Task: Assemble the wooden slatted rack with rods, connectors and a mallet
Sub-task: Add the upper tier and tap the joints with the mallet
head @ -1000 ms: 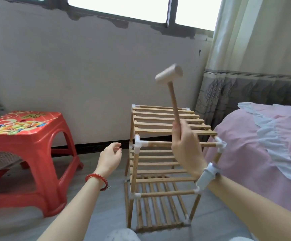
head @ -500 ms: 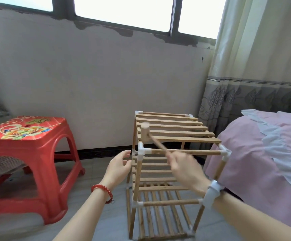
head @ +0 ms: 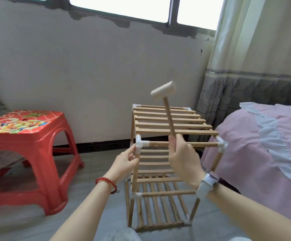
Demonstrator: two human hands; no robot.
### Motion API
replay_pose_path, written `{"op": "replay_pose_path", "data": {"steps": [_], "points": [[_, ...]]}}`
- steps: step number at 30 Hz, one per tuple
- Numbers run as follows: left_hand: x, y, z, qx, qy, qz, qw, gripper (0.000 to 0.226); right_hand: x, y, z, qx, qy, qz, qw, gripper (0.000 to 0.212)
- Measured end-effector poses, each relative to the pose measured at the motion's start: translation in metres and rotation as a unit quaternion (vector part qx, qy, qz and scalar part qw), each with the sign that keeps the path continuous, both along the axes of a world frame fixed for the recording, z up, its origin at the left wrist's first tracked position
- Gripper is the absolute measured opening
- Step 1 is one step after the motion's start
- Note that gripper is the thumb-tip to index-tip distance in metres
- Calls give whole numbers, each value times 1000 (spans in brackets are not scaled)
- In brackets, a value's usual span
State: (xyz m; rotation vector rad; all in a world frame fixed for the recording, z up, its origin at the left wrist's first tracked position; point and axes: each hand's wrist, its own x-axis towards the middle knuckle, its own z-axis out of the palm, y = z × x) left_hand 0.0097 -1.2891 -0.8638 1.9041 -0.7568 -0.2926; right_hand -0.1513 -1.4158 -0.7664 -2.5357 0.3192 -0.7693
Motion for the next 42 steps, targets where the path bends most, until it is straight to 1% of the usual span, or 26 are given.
{"op": "replay_pose_path", "data": {"steps": [1, 2, 3, 4, 5, 7, 8, 9, 10, 11, 12, 13, 16, 18, 20, 22, 25, 27, 29, 31, 33, 34, 36, 38, 40, 42], "points": [[-1, 1, -2, 5, 1, -1, 1000, 60, -5, 4, -21, -44, 131, -16, 990, 29], [-2, 2, -5, 8, 3, -5, 1000, 60, -9, 3, -34, -86, 207, -25, 974, 34], [-3, 2, -6, 9, 5, -8, 1000, 60, -8, -1, -33, -101, 210, -32, 972, 36], [-2, 3, -6, 10, 4, -12, 1000, 59, -5, -5, -23, -83, 156, -25, 984, 36], [1, 4, -3, 9, 0, -11, 1000, 58, 0, -9, -7, -52, 67, -15, 996, 34], [5, 2, 2, -2, -3, -4, 1000, 57, 7, -9, 23, -8, -110, 5, 994, 27], [5, 1, 2, -4, -4, -5, 1000, 57, 7, -7, 24, 16, -155, 7, 988, 25], [4, -1, -1, -4, 1, -4, 1000, 57, 5, -7, 13, 31, -137, 1, 990, 25], [3, -1, -4, -6, 7, -5, 1000, 57, 2, -3, -4, 32, -53, -1, 998, 26], [2, -1, -7, -11, 13, -6, 1000, 56, -2, 1, -23, 14, 88, -7, 996, 29], [2, -1, -11, -17, 18, -5, 1000, 54, -3, 0, -35, -4, 189, -10, 982, 32], [1, -1, -11, -25, 21, -2, 999, 50, -1, -5, -35, -4, 205, -6, 979, 33], [-1, 1, 1, -36, -37, 8, 999, 48, 11, -20, -2, 74, 38, 35, 996, 32], [0, -1, 11, -5, -118, 19, 993, 65, 14, -28, 9, 102, -15, 49, 993, 31], [7, -4, 18, 69, -233, 0, 970, 74, 12, -38, 1, 149, -7, 34, 988, 32], [20, -8, 25, 147, -323, -31, 934, 58, 14, -54, -17, 168, 31, -18, 985, 34], [33, -9, 33, 211, -370, -58, 903, 37, 30, -68, -38, 168, 70, -81, 980, 39], [36, -14, 35, 216, -425, -63, 877, 32, 43, -68, -45, 193, 48, -90, 976, 42], [30, -20, 33, 204, -455, -55, 865, 27, 54, -66, -48, 240, 26, -86, 967, 41], [17, -28, 34, 217, -465, -52, 857, 31, 62, -72, -49, 252, 30, -94, 963, 44], [-3, -38, 38, 250, -496, -60, 829, 44, 67, -91, -48, 255, 38, -105, 960, 47], [-15, -46, 42, 262, -502, -70, 821, 43, 67, -105, -43, 258, 39, -106, 959, 46], [-41, -69, 52, 256, -477, -105, 834, 37, 63, -140, -34, 273, 47, -96, 956, 38], [-65, -99, 59, 189, -406, -155, 880, 31, 61, -178, -29, 275, 57, -84, 956, 24], [-80, -124, 59, 106, -350, -201, 909, 28, 61, -199, -28, 288, 38, -99, 952, 29], [-69, -131, 57, 36, -350, -190, 917, 26, 60, -195, -23, 277, -1, -104, 955, 38]]}}
